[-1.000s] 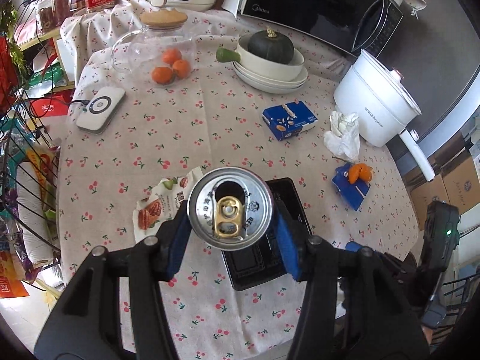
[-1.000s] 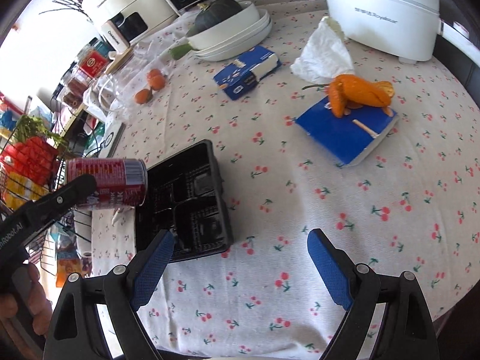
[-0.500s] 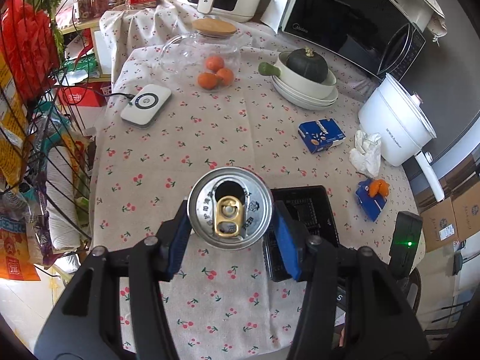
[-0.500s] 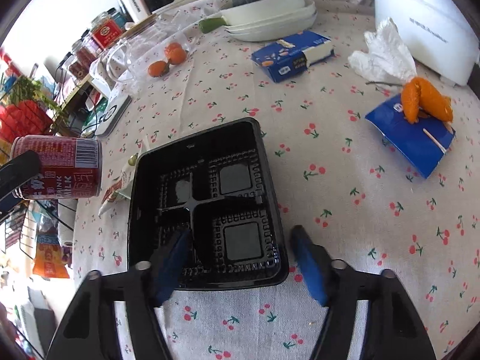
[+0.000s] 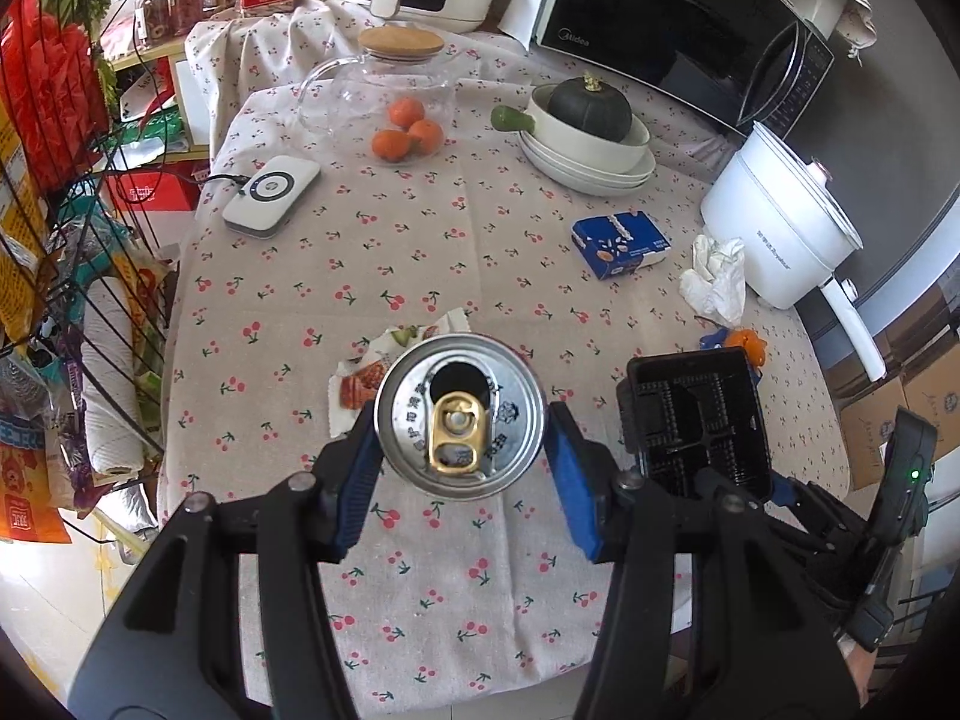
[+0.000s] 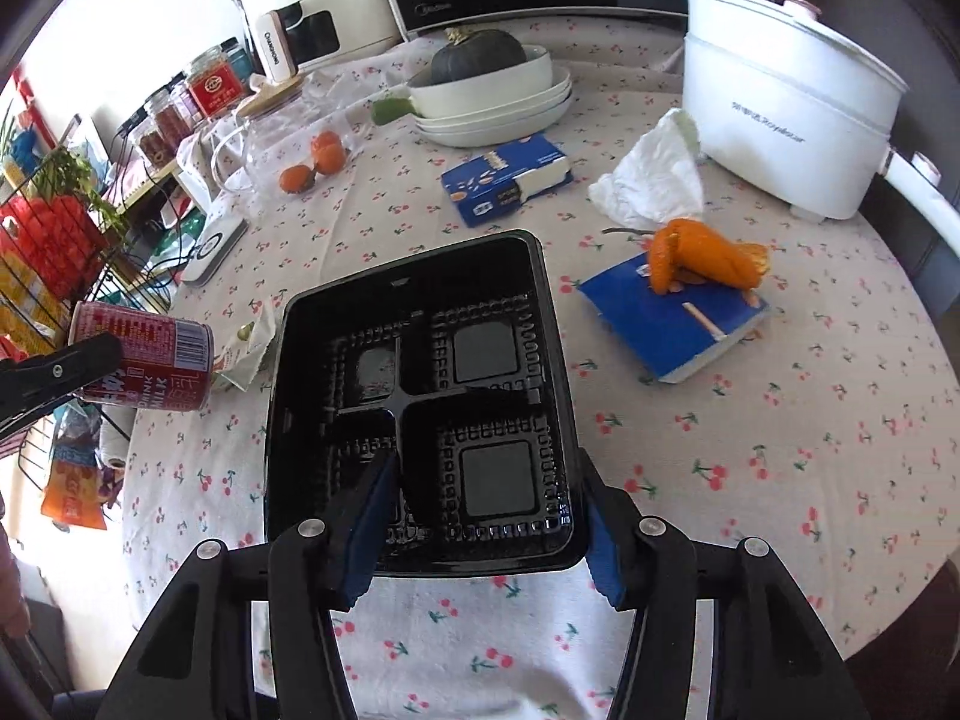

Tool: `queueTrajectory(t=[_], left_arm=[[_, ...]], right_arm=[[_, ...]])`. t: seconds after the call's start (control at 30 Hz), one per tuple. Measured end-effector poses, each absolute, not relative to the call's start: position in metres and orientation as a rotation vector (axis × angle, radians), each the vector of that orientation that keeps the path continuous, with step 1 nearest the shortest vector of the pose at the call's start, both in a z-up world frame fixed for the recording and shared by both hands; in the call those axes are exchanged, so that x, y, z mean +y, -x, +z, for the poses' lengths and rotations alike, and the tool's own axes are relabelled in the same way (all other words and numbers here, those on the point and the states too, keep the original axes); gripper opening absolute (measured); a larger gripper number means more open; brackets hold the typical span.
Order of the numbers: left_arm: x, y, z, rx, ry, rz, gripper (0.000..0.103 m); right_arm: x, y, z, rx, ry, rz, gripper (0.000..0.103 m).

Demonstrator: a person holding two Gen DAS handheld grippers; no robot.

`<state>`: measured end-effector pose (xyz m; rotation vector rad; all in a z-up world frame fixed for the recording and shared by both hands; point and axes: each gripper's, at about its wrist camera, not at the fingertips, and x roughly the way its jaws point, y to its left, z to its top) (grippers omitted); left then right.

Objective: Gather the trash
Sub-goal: 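Grasp the black plastic tray rim with the right tool while the left tool holds the can, then carry the can and tray over the brown bin and release both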

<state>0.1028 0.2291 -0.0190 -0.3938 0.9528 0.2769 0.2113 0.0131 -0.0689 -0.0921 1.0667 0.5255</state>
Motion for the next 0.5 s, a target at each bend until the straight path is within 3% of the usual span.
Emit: queueTrajectory(t=[0.5], left_arm=[[0.135, -0.128, -0.018, 0.971, 0.304, 0.128, 0.055]], right_arm=[[-0.126, -0.203, -0.029, 1.020, 0.034, 0.340, 0.057]])
